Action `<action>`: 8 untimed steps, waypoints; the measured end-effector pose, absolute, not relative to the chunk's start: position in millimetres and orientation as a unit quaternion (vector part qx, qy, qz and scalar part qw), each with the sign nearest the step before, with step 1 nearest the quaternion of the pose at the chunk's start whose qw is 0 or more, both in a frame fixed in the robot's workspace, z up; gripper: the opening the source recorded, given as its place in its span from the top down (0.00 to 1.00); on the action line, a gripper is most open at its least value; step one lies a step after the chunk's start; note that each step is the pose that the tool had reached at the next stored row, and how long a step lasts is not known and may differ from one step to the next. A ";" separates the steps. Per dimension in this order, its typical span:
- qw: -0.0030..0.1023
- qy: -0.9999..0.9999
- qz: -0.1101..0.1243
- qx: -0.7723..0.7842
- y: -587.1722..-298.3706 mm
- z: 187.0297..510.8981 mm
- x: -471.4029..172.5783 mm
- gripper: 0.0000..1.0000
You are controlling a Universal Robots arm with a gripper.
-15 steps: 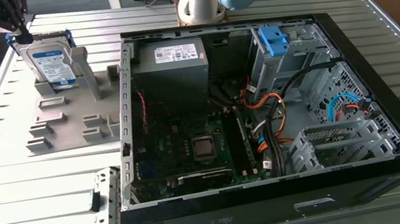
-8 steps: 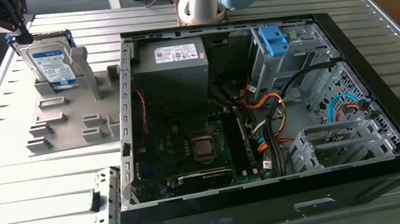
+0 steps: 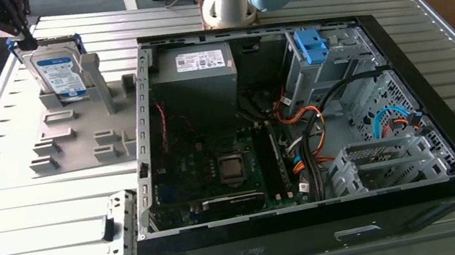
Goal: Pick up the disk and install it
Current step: 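Pick up the disk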
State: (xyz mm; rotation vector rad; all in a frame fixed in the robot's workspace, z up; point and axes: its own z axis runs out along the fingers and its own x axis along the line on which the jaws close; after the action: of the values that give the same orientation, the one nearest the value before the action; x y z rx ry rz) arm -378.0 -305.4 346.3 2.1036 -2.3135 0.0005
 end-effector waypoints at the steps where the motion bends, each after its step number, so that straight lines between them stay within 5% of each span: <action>1: 0.007 -0.739 0.000 0.674 -305.4 346.3 -378.0 0.89; 8: 0.008 -0.732 0.001 0.682 -305.4 346.4 -378.0 0.89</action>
State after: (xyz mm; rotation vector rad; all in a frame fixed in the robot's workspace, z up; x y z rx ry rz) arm -378.0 -305.4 346.4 2.1306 -2.2869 0.0029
